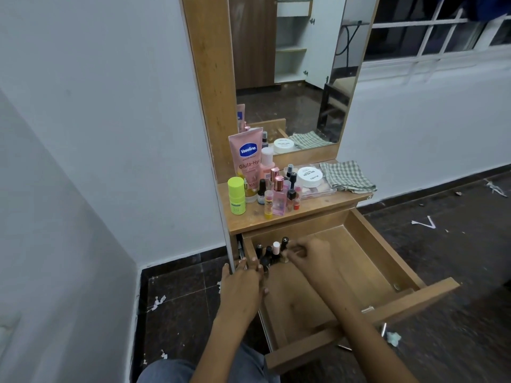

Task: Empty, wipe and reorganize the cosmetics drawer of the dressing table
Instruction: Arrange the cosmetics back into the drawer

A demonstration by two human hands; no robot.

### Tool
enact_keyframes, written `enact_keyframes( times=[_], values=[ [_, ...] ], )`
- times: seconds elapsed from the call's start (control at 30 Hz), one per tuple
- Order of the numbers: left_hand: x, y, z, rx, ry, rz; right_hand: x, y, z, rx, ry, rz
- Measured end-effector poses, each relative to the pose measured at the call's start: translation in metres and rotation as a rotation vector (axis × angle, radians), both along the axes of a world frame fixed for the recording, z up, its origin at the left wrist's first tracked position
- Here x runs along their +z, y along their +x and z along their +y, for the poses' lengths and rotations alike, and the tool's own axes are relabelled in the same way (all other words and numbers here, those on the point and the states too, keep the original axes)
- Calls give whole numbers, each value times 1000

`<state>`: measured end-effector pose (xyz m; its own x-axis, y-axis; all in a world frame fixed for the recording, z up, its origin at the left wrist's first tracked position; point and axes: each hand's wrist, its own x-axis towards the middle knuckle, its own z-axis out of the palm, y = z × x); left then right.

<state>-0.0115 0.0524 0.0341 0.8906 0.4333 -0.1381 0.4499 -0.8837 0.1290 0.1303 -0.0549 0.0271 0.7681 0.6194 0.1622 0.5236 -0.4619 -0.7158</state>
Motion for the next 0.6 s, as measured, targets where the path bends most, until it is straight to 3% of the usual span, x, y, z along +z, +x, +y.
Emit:
enact_keyframes(
  times=[0.2, 0.33, 0.6],
  values=[
    [8, 11, 2, 3, 59, 28, 34, 48, -1, -222, 320, -266],
    [16, 19, 1, 3, 88, 68, 46, 88, 13, -106, 262, -436],
    [12, 30, 5, 59, 24, 116, 60, 120, 32, 165, -31, -529]
  ],
)
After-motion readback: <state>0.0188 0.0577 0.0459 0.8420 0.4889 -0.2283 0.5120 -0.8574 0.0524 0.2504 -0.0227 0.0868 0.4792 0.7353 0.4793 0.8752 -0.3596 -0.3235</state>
